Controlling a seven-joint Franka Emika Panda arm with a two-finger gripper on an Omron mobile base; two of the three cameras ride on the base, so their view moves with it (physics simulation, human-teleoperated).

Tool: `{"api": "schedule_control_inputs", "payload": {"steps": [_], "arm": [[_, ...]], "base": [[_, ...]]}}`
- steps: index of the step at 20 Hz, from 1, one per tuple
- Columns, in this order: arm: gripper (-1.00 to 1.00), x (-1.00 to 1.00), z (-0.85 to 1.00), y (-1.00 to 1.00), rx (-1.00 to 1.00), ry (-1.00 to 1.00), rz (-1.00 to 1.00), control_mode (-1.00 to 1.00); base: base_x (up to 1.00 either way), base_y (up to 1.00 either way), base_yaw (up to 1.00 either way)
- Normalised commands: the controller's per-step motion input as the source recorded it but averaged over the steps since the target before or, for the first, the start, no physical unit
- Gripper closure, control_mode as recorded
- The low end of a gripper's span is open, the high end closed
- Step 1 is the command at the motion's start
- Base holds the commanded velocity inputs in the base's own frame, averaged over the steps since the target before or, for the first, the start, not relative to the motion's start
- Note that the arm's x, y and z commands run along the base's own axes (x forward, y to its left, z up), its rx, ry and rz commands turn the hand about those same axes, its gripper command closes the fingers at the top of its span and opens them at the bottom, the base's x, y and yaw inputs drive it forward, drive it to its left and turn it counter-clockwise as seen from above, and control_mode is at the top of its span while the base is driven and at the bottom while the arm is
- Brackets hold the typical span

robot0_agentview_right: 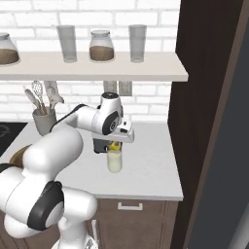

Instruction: Grab a lemon wedge from the fridge and one ice cube from the ice bowl, and put them in the glass of lemonade.

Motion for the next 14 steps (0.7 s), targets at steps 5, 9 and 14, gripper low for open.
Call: {"api": "schedule_control_inputs", "payload": {"steps": [5, 9, 14], "arm": [[1.00, 0.07, -0.06, 0.00, 0.00, 0.00, 0.00, -1.00], [1.00, 0.01, -0.16, 0.00, 0.00, 0.00, 0.00, -1.00], [1.00, -0.06, -0.08, 0.00, 0.00, 0.00, 0.00, -1.00]], "base": [[0.00, 0.00, 0.00], [0.00, 0.00, 0.00], [0.00, 0.00, 0.00]]}}
